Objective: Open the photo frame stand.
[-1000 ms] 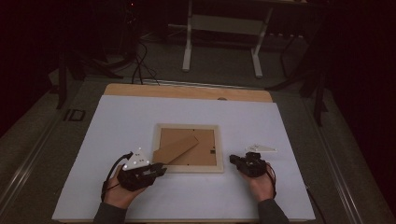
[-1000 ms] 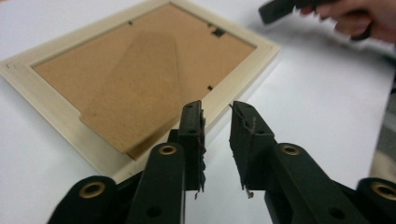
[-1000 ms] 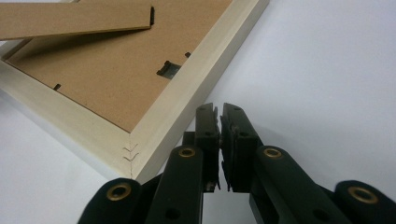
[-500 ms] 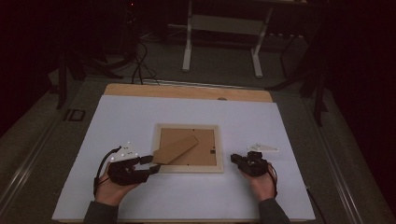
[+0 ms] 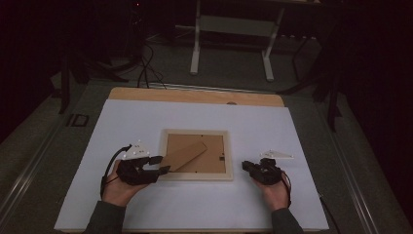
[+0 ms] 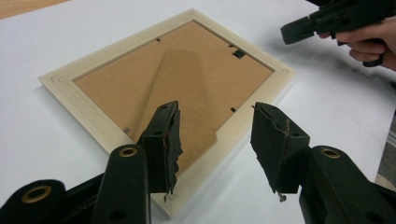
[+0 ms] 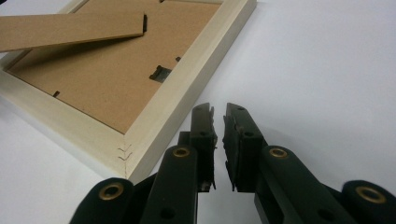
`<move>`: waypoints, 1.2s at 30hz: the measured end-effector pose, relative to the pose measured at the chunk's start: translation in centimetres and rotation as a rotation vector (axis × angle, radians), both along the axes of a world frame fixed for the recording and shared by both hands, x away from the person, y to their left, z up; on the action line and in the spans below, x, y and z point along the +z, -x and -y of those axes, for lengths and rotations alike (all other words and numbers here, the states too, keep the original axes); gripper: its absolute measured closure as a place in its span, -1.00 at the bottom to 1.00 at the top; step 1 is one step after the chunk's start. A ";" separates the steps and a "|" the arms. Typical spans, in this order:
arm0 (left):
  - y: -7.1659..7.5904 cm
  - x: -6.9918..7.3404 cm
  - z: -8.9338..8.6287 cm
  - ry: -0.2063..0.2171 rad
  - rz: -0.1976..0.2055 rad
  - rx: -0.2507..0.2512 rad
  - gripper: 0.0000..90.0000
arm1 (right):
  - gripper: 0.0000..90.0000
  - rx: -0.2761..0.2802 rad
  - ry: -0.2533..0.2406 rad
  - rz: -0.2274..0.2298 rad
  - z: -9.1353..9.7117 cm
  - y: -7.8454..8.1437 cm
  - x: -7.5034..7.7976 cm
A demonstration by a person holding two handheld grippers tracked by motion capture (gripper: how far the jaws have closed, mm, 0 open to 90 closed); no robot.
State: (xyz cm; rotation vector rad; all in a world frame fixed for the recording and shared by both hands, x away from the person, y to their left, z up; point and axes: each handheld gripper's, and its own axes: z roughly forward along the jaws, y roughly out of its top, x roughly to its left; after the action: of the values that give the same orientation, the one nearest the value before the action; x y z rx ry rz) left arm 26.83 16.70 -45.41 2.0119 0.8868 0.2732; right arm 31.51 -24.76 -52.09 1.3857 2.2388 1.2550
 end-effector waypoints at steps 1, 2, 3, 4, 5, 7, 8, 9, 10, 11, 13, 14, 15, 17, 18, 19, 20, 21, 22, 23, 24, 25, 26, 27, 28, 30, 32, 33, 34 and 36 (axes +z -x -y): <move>-0.4 0.2 0.0 -0.002 -0.010 0.001 0.17 | 0.81 0.002 0.002 0.000 0.0 0.0 0.0; -1.2 0.4 0.0 -0.011 -0.019 0.011 0.15 | 0.81 0.004 0.003 0.001 -0.1 0.0 0.1; -1.2 0.4 0.0 -0.011 -0.019 0.011 0.12 | 0.81 0.004 0.003 0.001 -0.1 0.0 0.1; -1.7 0.5 -0.1 -0.015 -0.028 0.015 0.10 | 0.81 0.007 0.002 0.005 -0.1 0.1 0.1; -2.2 0.5 -0.1 -0.014 -0.046 0.021 0.07 | 0.81 0.006 0.002 0.005 -0.1 0.1 0.1; -3.7 0.5 -0.1 -0.034 -0.089 0.025 0.00 | 0.81 0.007 0.005 0.005 0.0 0.1 0.2; -3.7 0.5 -0.1 -0.034 -0.089 0.025 -0.03 | 0.81 0.007 0.005 0.005 0.0 0.1 0.2; -4.2 0.5 -0.1 -0.041 -0.104 0.021 -0.03 | 0.80 0.007 0.006 0.006 0.0 0.0 0.2; -4.7 0.4 -0.1 -0.036 -0.116 0.024 -0.05 | 0.80 0.005 0.006 0.005 0.1 0.0 0.2; -5.1 0.3 0.0 -0.044 -0.124 0.026 -0.09 | 0.80 0.003 0.003 0.005 0.1 0.0 0.2; -6.0 0.2 0.2 -0.051 -0.144 0.021 -0.12 | 0.80 0.004 0.006 0.005 0.1 0.0 0.2; -6.3 0.1 0.3 -0.049 -0.153 0.021 -0.12 | 0.79 0.005 0.007 0.005 0.1 0.0 0.2; -6.7 0.0 0.3 -0.048 -0.166 0.015 -0.12 | 0.79 0.005 0.008 0.005 0.1 0.0 0.2; -7.7 -0.2 0.6 -0.044 -0.192 0.010 -0.13 | 0.77 0.010 0.011 0.005 0.0 0.0 0.2; -7.7 -0.2 0.6 -0.044 -0.192 0.010 -0.14 | 0.77 0.010 0.011 0.005 0.0 0.0 0.2; -8.1 -0.3 0.6 -0.042 -0.201 0.005 -0.14 | 0.76 0.012 0.013 0.004 0.0 0.0 0.2; -8.5 -0.4 0.7 -0.041 -0.213 0.002 -0.15 | 0.75 0.015 0.015 0.004 0.0 0.0 0.2; -8.8 -0.5 0.7 -0.037 -0.227 -0.003 -0.15 | 0.75 0.015 0.015 0.004 0.0 0.0 0.2; -9.1 -0.6 0.7 -0.034 -0.240 -0.006 -0.16 | 0.74 0.016 0.017 0.003 0.0 0.0 0.2; -9.7 -0.9 0.9 -0.040 -0.261 -0.019 -0.16 | 0.73 0.016 0.018 0.004 0.0 -0.1 0.2; -9.7 -0.9 0.9 -0.040 -0.261 -0.019 -0.17 | 0.72 0.016 0.019 0.003 0.0 -0.1 0.2; -9.8 -1.0 1.1 -0.036 -0.271 -0.029 -0.18 | 0.71 0.016 0.019 0.003 0.0 -0.1 0.2; -10.0 -1.1 1.2 -0.034 -0.282 -0.038 -0.19 | 0.70 0.016 0.019 0.002 0.0 -0.1 0.1; -10.2 -1.2 1.3 -0.035 -0.294 -0.045 -0.20 | 0.70 0.015 0.019 0.003 0.0 -0.1 0.1; -10.5 -1.5 1.6 -0.039 -0.315 -0.055 -0.20 | 0.69 0.015 0.018 0.003 0.0 -0.1 0.1; -10.6 -1.6 1.7 -0.041 -0.320 -0.055 -0.20 | 0.67 0.014 0.019 0.002 0.0 -0.1 0.1; -10.9 -1.9 1.9 -0.048 -0.329 -0.061 -0.20 | 0.66 0.012 0.018 0.001 0.0 -0.1 0.1; -10.9 -2.0 2.0 -0.048 -0.334 -0.062 -0.20 | 0.65 0.011 0.019 0.001 0.0 -0.1 0.1; -11.1 -2.1 2.3 -0.055 -0.342 -0.063 -0.20 | 0.65 0.011 0.018 0.001 0.0 -0.1 0.1; -11.2 -2.2 2.4 -0.057 -0.349 -0.065 -0.20 | 0.64 0.011 0.019 0.001 0.0 -0.1 0.1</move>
State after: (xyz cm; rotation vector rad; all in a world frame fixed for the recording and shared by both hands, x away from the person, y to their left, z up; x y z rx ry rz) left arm 38.04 14.28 -47.59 2.1744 1.0336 -0.0945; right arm 31.62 -24.81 -52.00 1.3682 2.2545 1.2341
